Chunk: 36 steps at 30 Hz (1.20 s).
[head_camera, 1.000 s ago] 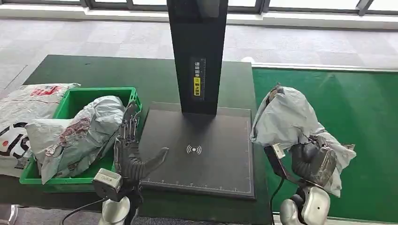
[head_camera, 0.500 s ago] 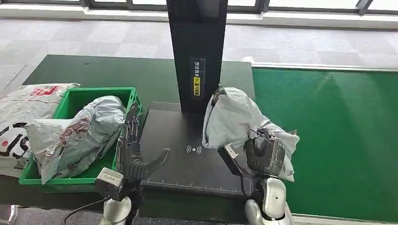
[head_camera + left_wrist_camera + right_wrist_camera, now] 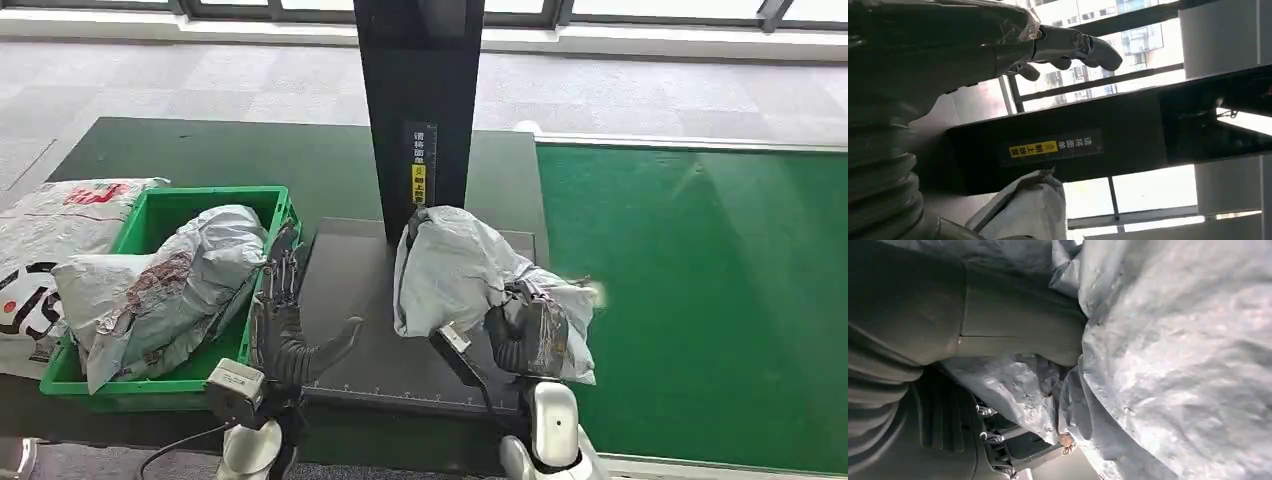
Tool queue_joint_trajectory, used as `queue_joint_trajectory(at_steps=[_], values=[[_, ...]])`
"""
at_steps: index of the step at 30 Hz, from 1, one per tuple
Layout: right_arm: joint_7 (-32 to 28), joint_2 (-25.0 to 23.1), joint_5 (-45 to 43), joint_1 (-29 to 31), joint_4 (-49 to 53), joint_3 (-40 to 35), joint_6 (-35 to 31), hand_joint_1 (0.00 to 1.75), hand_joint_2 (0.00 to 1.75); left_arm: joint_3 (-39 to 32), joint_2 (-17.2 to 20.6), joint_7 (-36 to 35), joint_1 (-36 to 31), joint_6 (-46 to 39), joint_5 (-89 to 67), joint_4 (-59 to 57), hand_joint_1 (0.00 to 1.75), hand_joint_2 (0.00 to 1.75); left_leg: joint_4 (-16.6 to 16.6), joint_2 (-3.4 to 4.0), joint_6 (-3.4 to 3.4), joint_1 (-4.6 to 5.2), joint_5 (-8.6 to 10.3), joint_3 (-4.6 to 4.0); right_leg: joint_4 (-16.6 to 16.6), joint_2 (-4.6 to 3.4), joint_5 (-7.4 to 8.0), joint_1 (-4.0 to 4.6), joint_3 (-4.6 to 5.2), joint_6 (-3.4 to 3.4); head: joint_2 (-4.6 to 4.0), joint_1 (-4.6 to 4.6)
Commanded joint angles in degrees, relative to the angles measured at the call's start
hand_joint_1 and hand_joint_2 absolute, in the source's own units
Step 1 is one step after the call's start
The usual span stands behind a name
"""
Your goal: Moved the parcel from conveyor to table for the left to box.
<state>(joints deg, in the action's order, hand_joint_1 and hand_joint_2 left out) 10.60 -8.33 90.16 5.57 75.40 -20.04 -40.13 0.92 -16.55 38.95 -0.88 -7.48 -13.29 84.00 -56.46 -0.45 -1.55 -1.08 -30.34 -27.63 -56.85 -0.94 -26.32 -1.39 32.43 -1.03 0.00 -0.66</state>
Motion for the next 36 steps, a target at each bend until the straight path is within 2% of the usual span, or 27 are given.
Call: queue_joint_trajectory(at_steps=[1, 2, 4, 6, 15, 18, 19, 21, 23, 25, 26, 28, 32, 33, 36], values=[[-4.5, -1.0, -0.2, 5.0, -10.4, 0.0, 0.1, 1.54, 1.75, 2.8, 0.7, -0.1, -2.2, -0.9, 0.7, -4.7, 0.00, 1.75, 0.1, 0.01, 0.08, 0.01, 0.06, 0.06, 0.1, 0.08, 0.06, 0.02, -0.06, 0.08, 0.00, 0.00], [-5.2, -1.6, -0.2, 5.4, -11.8, 0.3, 0.1, 0.00, 1.75, 3.0, 0.8, -0.1, -2.4, -1.0, 0.7, -4.9, 0.00, 1.75, 0.1, 0.00, 0.06, 0.02, 0.04, 0.05, 0.1, 0.06, 0.03, 0.00, -0.04, 0.05, 0.00, 0.00], [-8.1, -3.5, -0.4, 7.1, -17.1, 2.0, 0.1, 0.00, 1.75, 3.4, 0.8, -0.1, -3.0, -1.4, 0.9, -5.5, 0.00, 1.75, 0.1, 0.05, 0.06, 0.01, 0.05, 0.07, 0.1, 0.03, 0.06, 0.01, -0.05, 0.08, 0.00, 0.00], [-8.3, -4.1, -0.2, 8.2, -19.5, 2.1, 0.1, 0.00, 1.75, 3.4, 0.7, -0.1, -3.5, -1.8, 0.9, -5.4, 0.00, 1.75, 0.1, 0.03, 0.06, 0.01, 0.06, 0.07, 0.1, 0.05, 0.06, 0.02, -0.06, 0.08, 0.00, 0.00], [-8.5, -4.4, -0.2, 8.2, -19.4, 2.0, 0.1, 0.00, 1.75, 3.3, 0.9, -0.4, -3.9, -2.2, 0.9, -5.2, 0.00, 1.75, 0.1, -0.01, 0.06, -0.01, 0.06, 0.04, 0.1, 0.10, 0.05, 0.04, -0.03, 0.09, 0.00, 0.00], [-9.6, -4.5, -0.2, 7.5, -16.6, 3.0, 0.1, 0.00, 1.75, 3.0, 1.0, -0.4, -3.3, -3.0, 1.2, -4.9, 0.00, 1.75, 0.1, -0.02, 0.09, 0.02, 0.08, 0.05, 0.1, 0.12, 0.05, 0.01, -0.03, 0.09, 0.00, 0.00], [-10.0, -4.6, -0.2, 7.4, -16.1, 3.3, 0.1, 0.00, 0.00, 3.0, 1.0, -0.4, -3.2, -3.1, 1.2, -4.8, 0.00, 1.75, 0.1, -0.03, 0.07, 0.02, 0.06, 0.04, 0.1, 0.11, 0.03, 0.01, -0.02, 0.07, 0.00, 0.00], [-12.1, -5.1, -1.4, 6.5, -13.4, 4.3, 0.1, 0.00, 0.00, 2.9, 0.9, -0.4, -3.0, -3.5, 1.1, -4.3, 0.00, 1.75, 0.1, -0.03, 0.07, 0.03, 0.06, 0.01, 0.0, 0.12, 0.03, 0.00, 0.01, 0.08, 0.00, 0.00], [-17.5, -6.0, -6.4, 5.1, -10.0, 5.9, 0.1, 0.00, 0.00, 2.8, 0.8, -0.5, -2.7, -3.9, 1.0, -3.8, 0.00, 1.75, 0.1, -0.05, 0.07, 0.02, 0.07, 0.01, 0.1, 0.15, 0.03, 0.01, 0.00, 0.09, 0.00, 0.00], [-25.9, -7.7, -13.0, 3.2, -6.6, 9.3, 0.1, 0.00, 0.00, 2.7, 0.8, -0.6, -2.3, -4.2, 0.9, -3.2, 0.00, 1.75, 0.0, -0.09, 0.07, 0.02, 0.05, -0.03, 0.0, 0.19, 0.00, 0.01, 0.04, 0.10, 0.00, 0.00], [-34.5, -9.7, -20.3, 1.9, -3.8, 12.2, 0.1, 0.00, 0.00, 2.6, 0.7, -0.8, -2.1, -4.8, 0.5, -3.0, 0.00, 1.75, 0.1, -0.13, 0.09, 0.02, 0.07, -0.02, 0.0, 0.26, 0.00, 0.02, 0.02, 0.13, 0.00, 0.00], [-43.8, -11.7, -26.2, -0.9, 2.0, 16.5, 0.1, 0.00, 0.00, 2.6, 0.5, -0.9, -1.9, -5.5, 0.0, -2.8, 0.00, 1.75, 0.1, -0.10, 0.09, 0.02, 0.05, 0.00, 0.1, 0.23, 0.00, 0.03, 0.01, 0.13, 0.00, 0.00], [-50.0, -11.7, -33.8, -5.3, 19.1, 19.1, 0.1, 0.00, 0.00, 3.5, 0.5, -2.4, -2.9, -7.2, -3.3, -4.1, 0.00, 1.75, -0.1, -0.31, 0.08, 0.05, 0.04, -0.16, -0.1, 0.40, -0.07, -0.01, 0.12, 0.07, 0.00, -0.02], [-50.0, -11.7, -33.8, -5.3, 19.1, 19.1, 0.1, 0.00, 0.00, 3.5, 0.5, -2.4, -2.9, -7.2, -3.3, -4.1, 0.00, 1.75, 0.0, -0.44, 0.12, 0.05, 0.05, -0.16, 0.0, 0.57, -0.10, 0.00, 0.07, 0.09, 0.00, -0.02], [-50.1, -11.7, -34.0, -6.1, 21.0, 18.9, 0.1, 0.00, 0.00, 4.0, 0.4, -2.7, -3.5, -7.3, -4.0, -5.1, 0.00, 1.75, 0.1, -0.23, 0.11, 0.06, 0.05, -0.04, 0.1, 0.33, -0.02, -0.01, -0.01, 0.08, 0.00, 0.00]])
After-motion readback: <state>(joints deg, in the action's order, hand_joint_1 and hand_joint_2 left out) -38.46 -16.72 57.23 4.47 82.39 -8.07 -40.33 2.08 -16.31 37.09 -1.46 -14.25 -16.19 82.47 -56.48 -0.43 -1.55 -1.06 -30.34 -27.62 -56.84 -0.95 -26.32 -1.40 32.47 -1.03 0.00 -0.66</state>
